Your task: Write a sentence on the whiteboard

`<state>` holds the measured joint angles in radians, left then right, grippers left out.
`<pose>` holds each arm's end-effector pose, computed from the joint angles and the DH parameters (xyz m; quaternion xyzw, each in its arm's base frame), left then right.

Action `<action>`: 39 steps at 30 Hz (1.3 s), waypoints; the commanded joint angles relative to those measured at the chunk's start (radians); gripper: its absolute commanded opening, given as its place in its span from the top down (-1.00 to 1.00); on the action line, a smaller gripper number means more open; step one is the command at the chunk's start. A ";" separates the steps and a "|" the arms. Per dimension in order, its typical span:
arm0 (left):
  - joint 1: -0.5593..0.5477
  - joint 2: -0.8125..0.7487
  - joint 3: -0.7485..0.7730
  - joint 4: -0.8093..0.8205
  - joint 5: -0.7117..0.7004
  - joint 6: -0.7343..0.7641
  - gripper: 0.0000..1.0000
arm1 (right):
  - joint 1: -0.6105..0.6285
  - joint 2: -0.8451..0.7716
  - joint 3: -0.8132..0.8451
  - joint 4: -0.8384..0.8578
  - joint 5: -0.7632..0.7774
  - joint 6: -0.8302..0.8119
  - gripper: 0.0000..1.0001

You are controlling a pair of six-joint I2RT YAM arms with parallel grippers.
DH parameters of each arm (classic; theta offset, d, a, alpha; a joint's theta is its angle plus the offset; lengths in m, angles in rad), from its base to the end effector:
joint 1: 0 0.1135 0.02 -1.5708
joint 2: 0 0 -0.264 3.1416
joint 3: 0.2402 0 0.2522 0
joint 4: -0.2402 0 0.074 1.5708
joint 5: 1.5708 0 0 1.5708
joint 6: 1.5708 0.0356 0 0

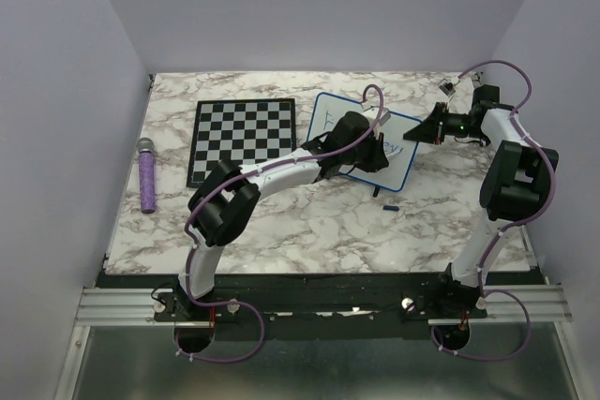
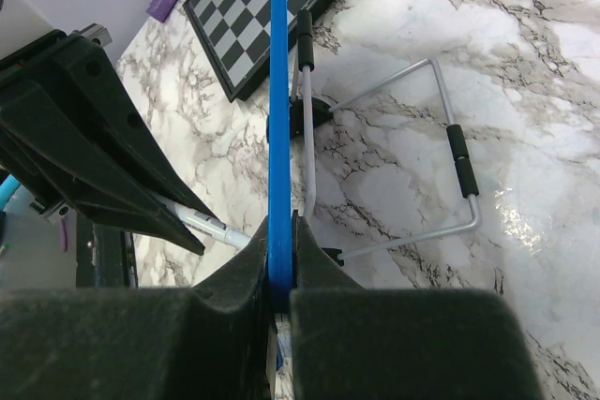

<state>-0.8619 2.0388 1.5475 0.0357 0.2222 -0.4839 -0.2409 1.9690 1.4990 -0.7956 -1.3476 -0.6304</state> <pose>0.3072 -0.3702 0.2386 0.2161 0.8173 -0.4013 0.3526 0.3895 -0.0599 0.2213 -0.2425 0.7394 0.5090 0.3679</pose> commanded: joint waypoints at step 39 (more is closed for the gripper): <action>0.011 0.004 0.011 0.029 0.066 0.010 1.00 | 0.008 -0.012 0.032 -0.008 0.033 -0.051 0.99</action>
<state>-0.8513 2.0392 1.5551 0.0513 0.2543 -0.4831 -0.2409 1.9690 1.5028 -0.8059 -1.3476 -0.6388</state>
